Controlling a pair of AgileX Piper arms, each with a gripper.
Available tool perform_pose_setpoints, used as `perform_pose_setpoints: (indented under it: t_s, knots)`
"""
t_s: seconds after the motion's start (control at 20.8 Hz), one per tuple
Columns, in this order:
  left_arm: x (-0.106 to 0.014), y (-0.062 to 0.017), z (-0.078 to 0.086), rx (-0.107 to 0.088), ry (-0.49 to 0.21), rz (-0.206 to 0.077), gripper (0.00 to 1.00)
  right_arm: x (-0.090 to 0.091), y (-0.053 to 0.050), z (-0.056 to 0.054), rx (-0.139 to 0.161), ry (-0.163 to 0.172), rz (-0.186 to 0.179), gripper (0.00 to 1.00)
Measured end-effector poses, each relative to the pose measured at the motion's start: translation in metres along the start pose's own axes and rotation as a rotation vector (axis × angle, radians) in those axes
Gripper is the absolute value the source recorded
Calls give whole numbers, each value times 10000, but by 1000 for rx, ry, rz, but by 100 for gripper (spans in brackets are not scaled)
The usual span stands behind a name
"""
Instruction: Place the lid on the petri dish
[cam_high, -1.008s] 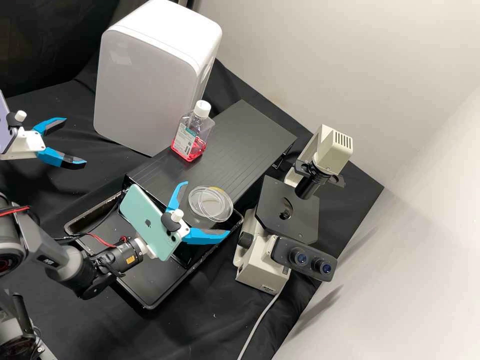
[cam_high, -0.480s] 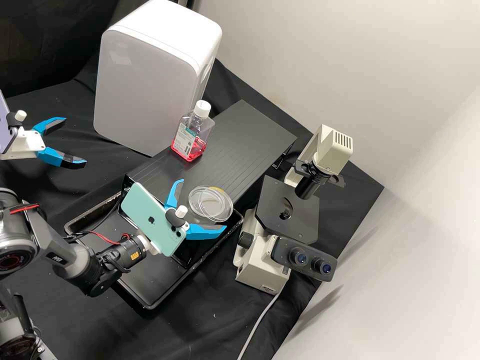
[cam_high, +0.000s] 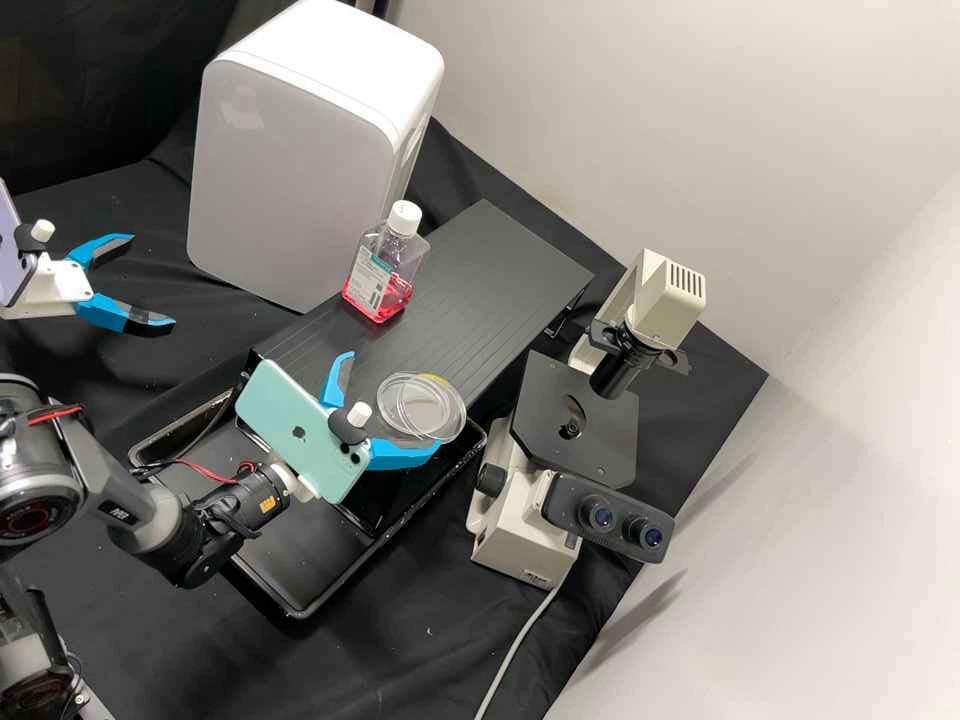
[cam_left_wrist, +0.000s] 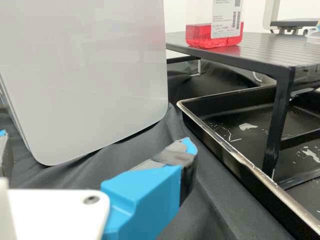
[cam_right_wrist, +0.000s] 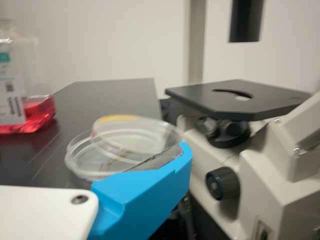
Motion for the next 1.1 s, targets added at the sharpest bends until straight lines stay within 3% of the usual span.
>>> perform_pose_setpoints:
  t_s: [0.24,0.67,0.96,1.1]
  knots:
    - [0,0,0,0,0,0,100,95,-50,-14,5,6,-36,100]
    - [5,-18,-3,4,2,-7,100,163,-89,16,22,0,-55,100]
    - [5,-18,-3,4,2,-7,100,166,-96,8,25,0,-54,100]
    - [6,-21,-3,5,3,-7,100,161,-77,-22,23,3,-33,100]
